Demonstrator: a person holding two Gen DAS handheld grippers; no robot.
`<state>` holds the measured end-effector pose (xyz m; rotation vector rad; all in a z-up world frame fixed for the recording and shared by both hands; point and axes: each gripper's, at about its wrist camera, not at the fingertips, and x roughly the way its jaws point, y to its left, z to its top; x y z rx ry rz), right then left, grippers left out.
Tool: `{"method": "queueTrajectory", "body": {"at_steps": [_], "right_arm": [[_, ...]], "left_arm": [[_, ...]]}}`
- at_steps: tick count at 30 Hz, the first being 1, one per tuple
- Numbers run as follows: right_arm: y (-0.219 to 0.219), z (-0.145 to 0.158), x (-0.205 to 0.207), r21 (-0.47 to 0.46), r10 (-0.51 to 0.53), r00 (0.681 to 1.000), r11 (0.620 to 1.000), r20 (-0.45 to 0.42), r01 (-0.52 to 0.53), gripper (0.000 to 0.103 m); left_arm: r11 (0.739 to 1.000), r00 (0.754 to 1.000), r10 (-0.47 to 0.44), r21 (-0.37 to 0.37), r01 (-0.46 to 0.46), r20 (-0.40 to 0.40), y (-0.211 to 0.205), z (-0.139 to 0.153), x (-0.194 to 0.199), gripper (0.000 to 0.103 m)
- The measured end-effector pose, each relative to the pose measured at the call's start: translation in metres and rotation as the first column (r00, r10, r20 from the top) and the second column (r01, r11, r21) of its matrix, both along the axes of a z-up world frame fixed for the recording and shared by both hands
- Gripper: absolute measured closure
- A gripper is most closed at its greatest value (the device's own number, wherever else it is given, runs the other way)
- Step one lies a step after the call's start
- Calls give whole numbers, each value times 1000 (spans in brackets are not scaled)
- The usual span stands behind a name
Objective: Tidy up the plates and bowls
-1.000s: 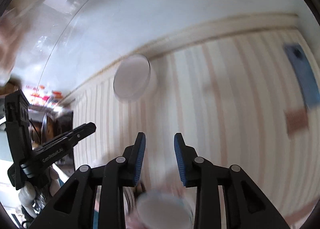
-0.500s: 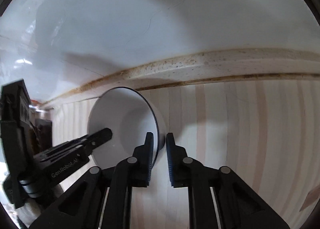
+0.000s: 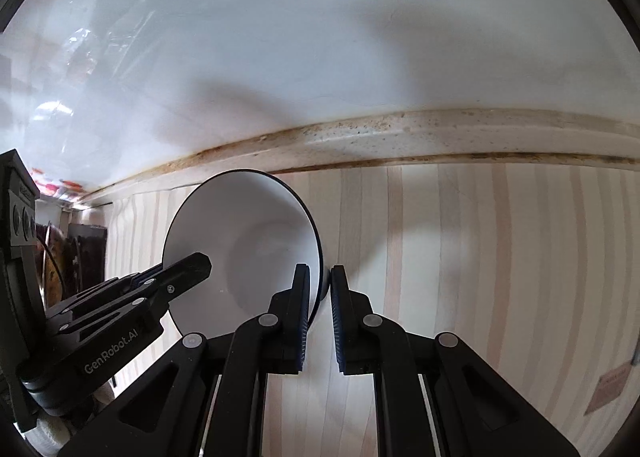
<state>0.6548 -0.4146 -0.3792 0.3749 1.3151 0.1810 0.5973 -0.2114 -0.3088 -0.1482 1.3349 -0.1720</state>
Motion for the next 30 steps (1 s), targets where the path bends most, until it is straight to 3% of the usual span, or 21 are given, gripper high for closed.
{"method": "queueTrajectory", "body": {"at_steps": [12,18,24,30], "right_arm": [[1,62,-109,-11,-44,998,999,39,45,91],[-7,84,-169,-24,-75,996,997,50,77,91],[-8,93,-220,-18,-100,994,995,52,101,91],[-8,88,-262,0,-115,993,993,37,115,91]], "left_arm": [[994,994,-102,-30,103,39,-19,54,-95,90],[988,987,-150,-31,152,52,-25,67,-132,90],[982,982,-183,-36,185,45,-29,70,-163,90],[978,979,-202,-43,202,3,-32,54,-186,90]]}}
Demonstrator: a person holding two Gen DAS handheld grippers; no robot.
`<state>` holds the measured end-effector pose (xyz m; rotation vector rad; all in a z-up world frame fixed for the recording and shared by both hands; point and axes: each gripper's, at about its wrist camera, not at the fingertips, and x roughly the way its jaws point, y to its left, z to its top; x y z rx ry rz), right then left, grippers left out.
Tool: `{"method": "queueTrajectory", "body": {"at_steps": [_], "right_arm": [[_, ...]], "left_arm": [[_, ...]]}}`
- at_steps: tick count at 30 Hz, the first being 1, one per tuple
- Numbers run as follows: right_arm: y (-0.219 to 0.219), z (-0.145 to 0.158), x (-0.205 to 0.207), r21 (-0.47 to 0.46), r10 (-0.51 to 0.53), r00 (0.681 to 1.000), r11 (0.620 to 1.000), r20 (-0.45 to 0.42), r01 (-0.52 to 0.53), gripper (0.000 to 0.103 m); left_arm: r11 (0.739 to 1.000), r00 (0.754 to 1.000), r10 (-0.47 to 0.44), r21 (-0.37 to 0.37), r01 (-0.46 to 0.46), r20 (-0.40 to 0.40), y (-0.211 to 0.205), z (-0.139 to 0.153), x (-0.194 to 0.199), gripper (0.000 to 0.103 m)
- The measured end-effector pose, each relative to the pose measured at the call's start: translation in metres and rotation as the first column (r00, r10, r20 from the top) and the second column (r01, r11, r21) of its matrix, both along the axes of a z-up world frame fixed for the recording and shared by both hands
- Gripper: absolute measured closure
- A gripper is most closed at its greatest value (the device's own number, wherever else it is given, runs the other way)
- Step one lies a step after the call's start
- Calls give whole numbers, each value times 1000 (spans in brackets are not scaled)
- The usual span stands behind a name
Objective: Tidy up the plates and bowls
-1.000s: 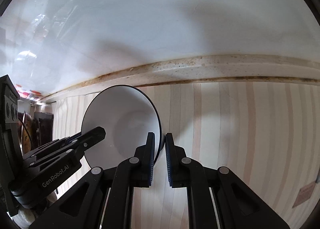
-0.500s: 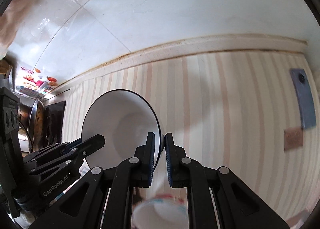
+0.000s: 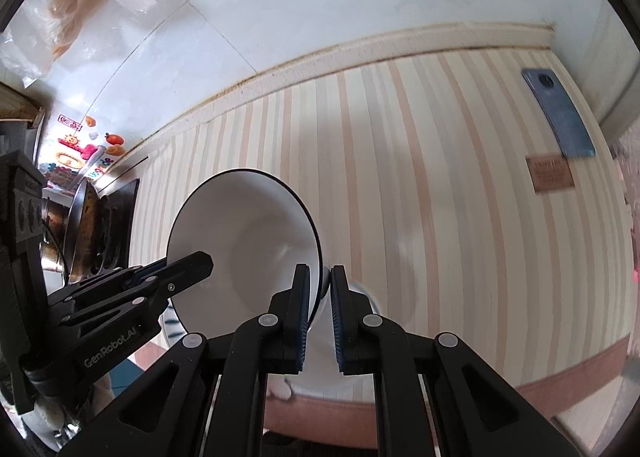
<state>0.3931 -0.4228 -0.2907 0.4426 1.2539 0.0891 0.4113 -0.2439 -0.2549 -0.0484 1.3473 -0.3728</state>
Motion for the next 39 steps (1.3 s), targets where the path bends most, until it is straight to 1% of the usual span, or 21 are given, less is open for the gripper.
{"method": "queueTrajectory", "body": {"at_steps": [5,10,17,25,32,39], "right_arm": [[2,-23,-18,0,-8,999,1000,-41,8,91],[-2,-44,-21,2,-13,997,1000,-74,13,91],[-7,-62,-26,-5,-19,994,1000,-105,18,91],[-5,-76,-27,-3,-5,990,1000,-138,5,91],[-8,-78,-26,15,-7,989,1000,-147,9,91],[-9,-78,-22,19,-13,987,1000,-157,17,91]], "left_arm": [[1000,999,-19,24,20,-26,-8,-19,-9,90],[999,998,-31,34,33,-59,-14,-37,-11,90],[997,996,-41,55,46,-79,-23,-53,-11,90],[997,996,-44,60,49,-81,-24,-56,-9,90],[995,996,-52,79,57,-65,-28,-56,-11,90],[995,997,-52,79,57,-65,-28,-56,-12,90]]}}
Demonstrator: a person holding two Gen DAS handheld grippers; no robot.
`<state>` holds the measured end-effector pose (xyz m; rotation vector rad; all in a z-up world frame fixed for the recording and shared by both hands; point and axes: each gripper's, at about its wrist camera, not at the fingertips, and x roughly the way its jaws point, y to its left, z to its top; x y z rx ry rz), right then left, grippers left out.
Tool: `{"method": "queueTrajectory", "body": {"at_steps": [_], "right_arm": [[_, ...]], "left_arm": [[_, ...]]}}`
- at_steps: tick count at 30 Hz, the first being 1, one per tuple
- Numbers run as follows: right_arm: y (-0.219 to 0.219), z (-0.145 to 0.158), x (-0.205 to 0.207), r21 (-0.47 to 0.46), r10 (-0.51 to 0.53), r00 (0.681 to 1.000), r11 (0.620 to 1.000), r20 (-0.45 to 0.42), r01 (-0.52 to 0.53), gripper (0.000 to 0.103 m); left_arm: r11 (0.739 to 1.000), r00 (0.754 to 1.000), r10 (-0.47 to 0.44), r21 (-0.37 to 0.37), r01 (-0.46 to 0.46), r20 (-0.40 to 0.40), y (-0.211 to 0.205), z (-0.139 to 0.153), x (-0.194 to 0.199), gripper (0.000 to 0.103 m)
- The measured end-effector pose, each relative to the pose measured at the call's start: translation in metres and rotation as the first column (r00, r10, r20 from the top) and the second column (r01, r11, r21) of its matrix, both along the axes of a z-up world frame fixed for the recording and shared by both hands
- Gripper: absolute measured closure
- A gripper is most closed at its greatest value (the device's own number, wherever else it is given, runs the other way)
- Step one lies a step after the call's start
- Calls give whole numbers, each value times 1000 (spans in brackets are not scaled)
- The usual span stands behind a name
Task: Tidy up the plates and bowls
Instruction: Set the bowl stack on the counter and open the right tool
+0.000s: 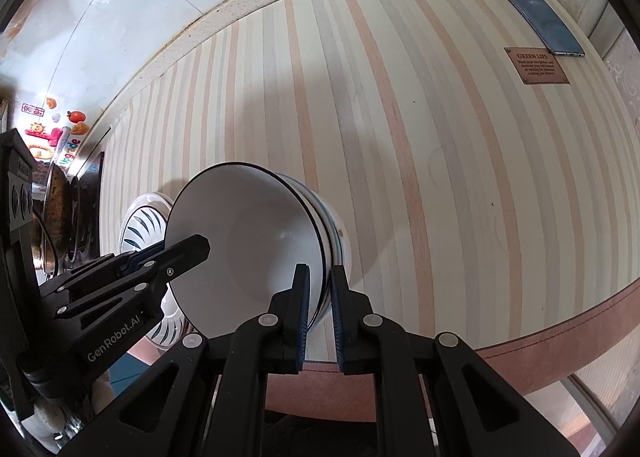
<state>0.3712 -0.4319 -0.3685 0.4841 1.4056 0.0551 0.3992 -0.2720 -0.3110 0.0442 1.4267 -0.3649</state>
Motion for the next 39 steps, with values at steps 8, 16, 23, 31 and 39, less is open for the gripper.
{"method": "queueTrajectory", "body": {"at_steps": [8,16,23,31,39], "right_arm": [[-4,6,-3,5,-11,1000,1000,8,11,91],[7,58,-33,-47,-1,996,999,87,5,91],[20,118,-69,-102,9,980,995,197,11,58],[27,169,-111,-157,-13,960,986,281,59,26],[22,202,-141,-186,-52,940,975,338,120,15]], "left_arm": [[1000,998,-3,6,3,56,8,27,-12,89],[1000,989,-19,-4,20,146,28,80,-46,88],[997,973,-48,-49,60,224,37,127,-74,59],[991,960,-56,-102,87,276,50,160,-93,23],[982,958,-56,-158,104,281,56,177,-105,11]]}}
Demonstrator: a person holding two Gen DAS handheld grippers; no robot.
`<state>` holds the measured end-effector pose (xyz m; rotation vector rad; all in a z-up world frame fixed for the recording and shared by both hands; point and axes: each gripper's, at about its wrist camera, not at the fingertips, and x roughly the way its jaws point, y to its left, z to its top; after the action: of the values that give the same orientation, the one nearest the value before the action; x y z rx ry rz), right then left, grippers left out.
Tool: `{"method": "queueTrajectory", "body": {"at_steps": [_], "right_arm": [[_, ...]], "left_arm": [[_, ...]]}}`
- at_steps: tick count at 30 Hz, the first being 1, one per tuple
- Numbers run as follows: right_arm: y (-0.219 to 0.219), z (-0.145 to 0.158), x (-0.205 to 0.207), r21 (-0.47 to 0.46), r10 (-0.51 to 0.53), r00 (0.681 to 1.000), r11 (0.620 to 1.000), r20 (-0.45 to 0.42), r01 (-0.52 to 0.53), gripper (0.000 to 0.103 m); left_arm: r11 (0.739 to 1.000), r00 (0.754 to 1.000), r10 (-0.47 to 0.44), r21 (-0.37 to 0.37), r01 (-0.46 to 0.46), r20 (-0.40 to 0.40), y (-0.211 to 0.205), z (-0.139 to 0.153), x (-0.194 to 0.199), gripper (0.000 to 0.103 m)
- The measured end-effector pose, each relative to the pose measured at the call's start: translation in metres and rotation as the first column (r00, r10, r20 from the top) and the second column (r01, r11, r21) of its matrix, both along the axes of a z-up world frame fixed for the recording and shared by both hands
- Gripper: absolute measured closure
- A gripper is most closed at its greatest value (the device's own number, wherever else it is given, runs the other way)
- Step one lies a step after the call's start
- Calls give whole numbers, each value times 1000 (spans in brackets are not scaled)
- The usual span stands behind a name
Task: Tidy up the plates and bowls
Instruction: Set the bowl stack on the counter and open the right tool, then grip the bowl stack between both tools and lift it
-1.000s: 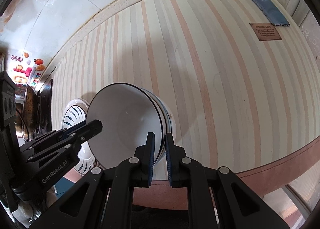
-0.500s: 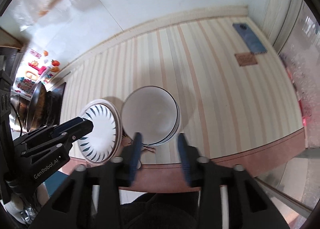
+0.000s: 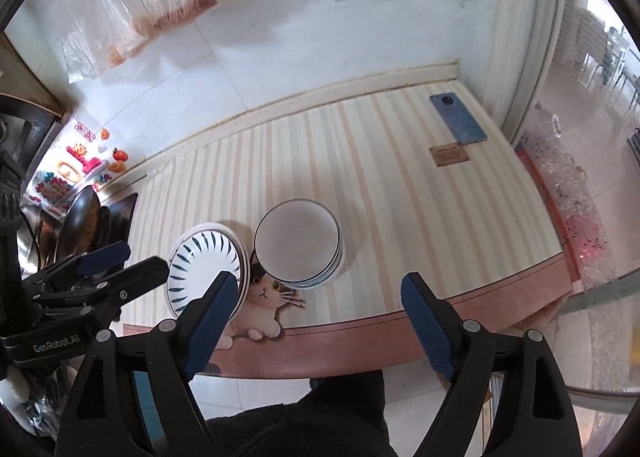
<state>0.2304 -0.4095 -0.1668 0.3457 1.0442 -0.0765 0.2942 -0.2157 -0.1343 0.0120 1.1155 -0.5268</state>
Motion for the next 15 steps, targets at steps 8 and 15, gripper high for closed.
{"method": "queueTrajectory", "body": {"at_steps": [8,15], "right_arm": [[-7,13,-13,30,-31,999,999,30,30,12],[-22,-35,21,141,0,1000,990,-30,4,9]], "left_arm": [[998,999,-30,-60,28,-19,-2,-2,11,11],[992,985,-75,-116,57,-155,-14,-57,58,5]]}}
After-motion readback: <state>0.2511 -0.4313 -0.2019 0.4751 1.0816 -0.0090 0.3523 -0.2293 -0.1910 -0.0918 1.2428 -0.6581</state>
